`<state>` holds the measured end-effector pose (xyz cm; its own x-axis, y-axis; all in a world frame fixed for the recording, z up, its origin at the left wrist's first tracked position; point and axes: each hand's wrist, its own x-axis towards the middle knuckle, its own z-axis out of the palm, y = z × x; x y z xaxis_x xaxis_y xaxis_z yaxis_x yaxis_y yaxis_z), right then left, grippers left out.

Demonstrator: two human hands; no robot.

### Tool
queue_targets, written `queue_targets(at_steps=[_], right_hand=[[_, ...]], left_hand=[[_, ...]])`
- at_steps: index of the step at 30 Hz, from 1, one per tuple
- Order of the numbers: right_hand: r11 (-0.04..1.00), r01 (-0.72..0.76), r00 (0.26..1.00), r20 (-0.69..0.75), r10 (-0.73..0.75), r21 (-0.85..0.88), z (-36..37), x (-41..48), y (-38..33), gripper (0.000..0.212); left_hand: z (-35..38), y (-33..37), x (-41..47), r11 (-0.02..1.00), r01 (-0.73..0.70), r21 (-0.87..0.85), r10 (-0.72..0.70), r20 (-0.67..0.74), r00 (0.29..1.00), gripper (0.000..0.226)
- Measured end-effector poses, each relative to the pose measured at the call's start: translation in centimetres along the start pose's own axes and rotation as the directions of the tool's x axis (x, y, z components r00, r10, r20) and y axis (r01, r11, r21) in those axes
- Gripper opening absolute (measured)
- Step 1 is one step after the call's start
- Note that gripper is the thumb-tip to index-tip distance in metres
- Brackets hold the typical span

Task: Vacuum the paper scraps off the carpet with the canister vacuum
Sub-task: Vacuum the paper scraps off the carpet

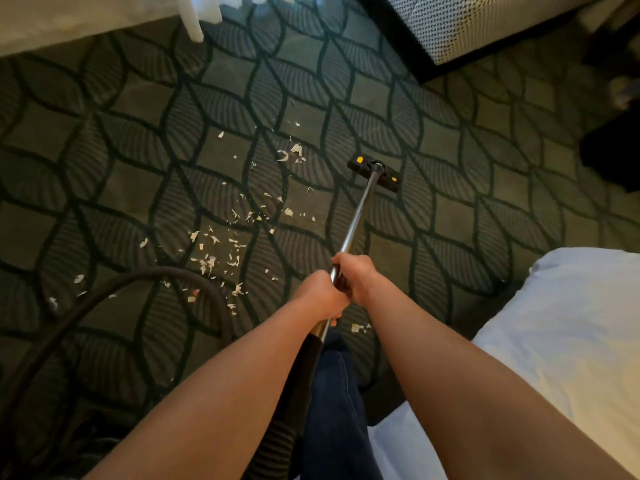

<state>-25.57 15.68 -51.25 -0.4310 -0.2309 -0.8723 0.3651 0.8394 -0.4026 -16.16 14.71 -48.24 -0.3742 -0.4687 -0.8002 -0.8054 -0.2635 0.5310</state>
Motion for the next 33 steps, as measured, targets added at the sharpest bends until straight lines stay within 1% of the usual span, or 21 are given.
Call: queue_targets(at_steps=[2, 4, 7, 11, 16, 18, 22, 26, 28, 29, 31, 33], right_hand=[[1.0, 0.002, 1.0, -0.007, -0.002, 0.005, -1.3, 1.1, -1.4, 0.019], [1.0, 0.002, 1.0, -0.018, -0.002, 0.004, -2.8, 2.7, -3.3, 0.017], [1.0, 0.002, 1.0, -0.018, -0.002, -0.004, -4.4, 4.7, -6.1, 0.022], [1.0, 0.0, 0.999, -0.032, 0.0, -0.014, -6.4, 8.1, -10.7, 0.027], [0.999, 0.009, 1.0, -0.028, -0.01, -0.045, -8.6, 12.9, -16.8, 0.023], [0.999, 0.018, 0.999, -0.028, -0.019, -0.05, -9.2, 15.0, -19.1, 0.023], [0.997, 0.014, 1.0, -0.005, -0.015, -0.072, -9.9, 19.0, -22.4, 0.019], [0.997, 0.007, 1.0, -0.006, -0.007, -0.081, -10.3, 23.2, -24.9, 0.019], [0.997, -0.006, 1.0, -0.005, 0.006, -0.072, -10.5, 24.7, -25.3, 0.023], [0.997, -0.019, 1.0, 0.002, 0.019, -0.071, -10.5, 25.2, -25.3, 0.024], [0.998, -0.056, 0.998, 0.01, 0.056, -0.038, -10.5, 26.0, -24.8, 0.024], [0.997, -0.08, 0.997, 0.018, 0.08, 0.019, -10.3, 26.1, -24.3, 0.027]], left_hand=[[0.1, 1.9, 1.3, 1.0, -0.006, 0.013, 0.006, -0.003, 1.0, 0.007], [0.3, 4.2, 3.0, 0.999, -0.005, 0.036, 0.005, -0.006, 1.0, 0.011], [0.2, 7.3, 5.4, 1.0, 0.011, 0.013, -0.011, -0.005, 1.0, 0.017], [-0.2, 12.1, 9.5, 0.999, 0.047, -0.019, -0.047, 0.007, 0.999, 0.015], [-0.9, 17.7, 15.4, 0.997, 0.077, -0.009, -0.077, -0.029, 0.997, 0.011], [-1.2, 19.5, 18.1, 0.997, 0.077, -0.03, -0.078, -0.034, 0.996, 0.008], [-1.5, 21.9, 22.1, 0.996, 0.068, -0.062, -0.071, -0.053, 0.996, 0.014], [-1.5, 23.7, 26.7, 0.993, 0.071, -0.09, -0.075, -0.036, 0.997, 0.02], [-1.5, 23.8, 28.6, 0.983, 0.104, -0.155, -0.103, 0.011, 0.995, 0.024], [-1.5, 23.7, 29.1, 0.967, 0.129, -0.22, -0.118, 0.064, 0.991, 0.028], [-1.7, 22.9, 29.1, 0.904, 0.209, -0.373, -0.135, 0.214, 0.967, 0.034], [-1.8, 22.3, 28.2, 0.841, 0.306, -0.446, -0.15, 0.351, 0.924, 0.032]])
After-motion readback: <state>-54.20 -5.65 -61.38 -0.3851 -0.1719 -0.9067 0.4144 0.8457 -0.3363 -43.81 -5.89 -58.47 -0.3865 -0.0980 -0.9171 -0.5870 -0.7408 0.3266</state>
